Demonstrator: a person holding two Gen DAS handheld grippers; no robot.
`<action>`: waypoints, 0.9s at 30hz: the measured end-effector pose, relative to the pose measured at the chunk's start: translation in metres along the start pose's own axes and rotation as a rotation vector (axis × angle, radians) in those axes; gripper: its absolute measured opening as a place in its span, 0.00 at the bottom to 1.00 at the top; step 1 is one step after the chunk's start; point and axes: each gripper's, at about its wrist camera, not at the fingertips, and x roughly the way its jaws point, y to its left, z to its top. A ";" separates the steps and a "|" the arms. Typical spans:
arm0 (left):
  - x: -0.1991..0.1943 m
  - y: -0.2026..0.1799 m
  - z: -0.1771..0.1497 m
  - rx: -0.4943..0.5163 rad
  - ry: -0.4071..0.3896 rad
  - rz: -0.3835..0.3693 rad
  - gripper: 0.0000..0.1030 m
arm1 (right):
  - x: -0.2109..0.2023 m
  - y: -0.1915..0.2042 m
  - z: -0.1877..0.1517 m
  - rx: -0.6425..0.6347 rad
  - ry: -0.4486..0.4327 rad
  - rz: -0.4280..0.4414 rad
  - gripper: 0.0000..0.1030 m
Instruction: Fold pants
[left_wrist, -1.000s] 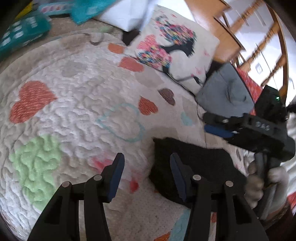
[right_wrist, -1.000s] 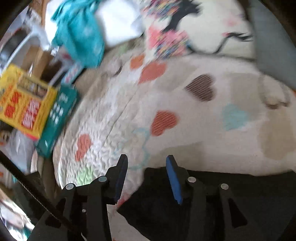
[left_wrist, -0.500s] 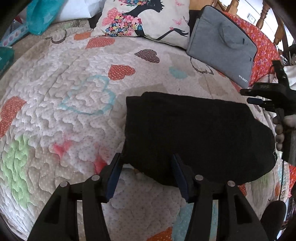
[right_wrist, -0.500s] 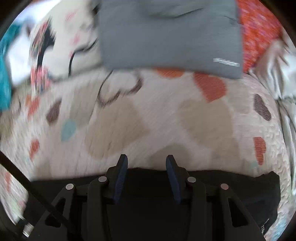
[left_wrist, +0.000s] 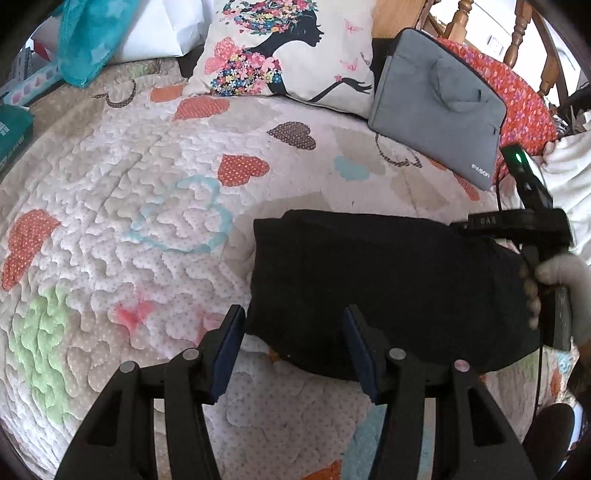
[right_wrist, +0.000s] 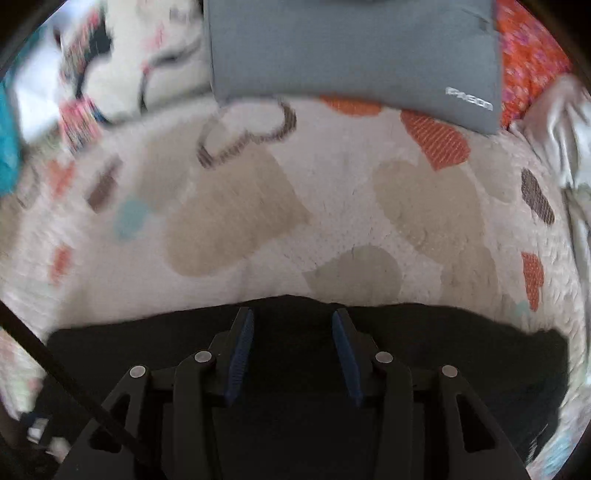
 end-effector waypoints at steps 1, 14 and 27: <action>0.002 0.000 0.001 0.001 0.005 0.001 0.52 | 0.002 0.007 0.007 -0.048 0.002 -0.040 0.27; 0.005 0.006 0.003 -0.031 0.007 -0.032 0.52 | -0.049 -0.026 0.016 -0.002 -0.051 0.116 0.21; -0.006 0.013 0.001 -0.071 -0.026 -0.034 0.52 | -0.069 -0.066 -0.037 0.236 -0.114 0.332 0.39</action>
